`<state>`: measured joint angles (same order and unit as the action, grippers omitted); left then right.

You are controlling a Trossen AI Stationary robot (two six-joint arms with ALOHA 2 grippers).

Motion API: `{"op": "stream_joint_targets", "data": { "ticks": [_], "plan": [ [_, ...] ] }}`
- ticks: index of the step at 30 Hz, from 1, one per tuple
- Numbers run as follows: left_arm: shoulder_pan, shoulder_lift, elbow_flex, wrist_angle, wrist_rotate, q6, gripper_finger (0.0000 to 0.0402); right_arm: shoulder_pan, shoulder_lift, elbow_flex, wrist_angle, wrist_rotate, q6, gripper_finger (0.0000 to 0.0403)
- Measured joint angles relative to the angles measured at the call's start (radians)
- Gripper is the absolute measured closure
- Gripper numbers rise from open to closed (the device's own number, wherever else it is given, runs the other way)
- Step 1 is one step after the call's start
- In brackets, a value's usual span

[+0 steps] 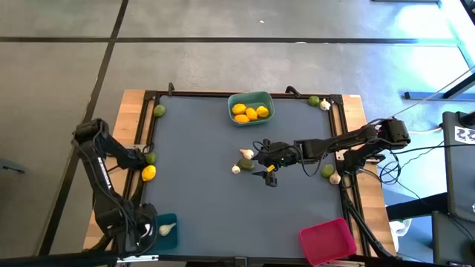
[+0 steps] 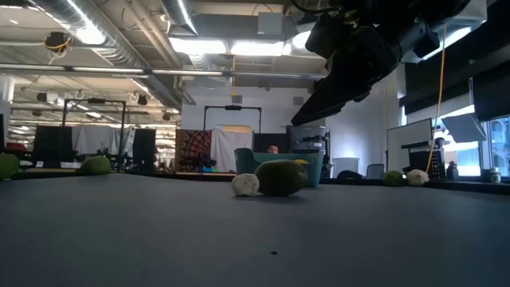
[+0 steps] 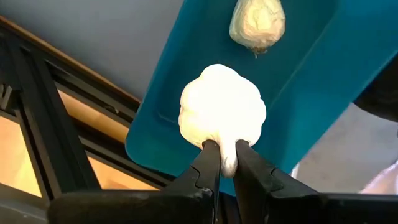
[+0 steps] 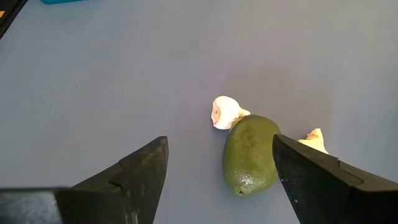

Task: Sort produce into baskets
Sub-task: Put the white garlic into the blue bin

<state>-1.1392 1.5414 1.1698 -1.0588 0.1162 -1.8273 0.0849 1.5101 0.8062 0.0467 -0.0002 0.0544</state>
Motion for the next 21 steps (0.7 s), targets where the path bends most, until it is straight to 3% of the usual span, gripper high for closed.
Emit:
{"op": "stream_joint_targets", "data": {
  "ticks": [14,21],
  "plan": [
    [0.000,0.120,0.000,0.001,0.002,0.049,0.0367,0.000,0.000,0.000,0.000,0.000,0.000,0.0116],
    [0.005,0.123,0.000,-0.008,0.007,0.022,0.0303,0.000,0.000,0.000,0.003,0.000,0.021,0.0116]
  ]
}}
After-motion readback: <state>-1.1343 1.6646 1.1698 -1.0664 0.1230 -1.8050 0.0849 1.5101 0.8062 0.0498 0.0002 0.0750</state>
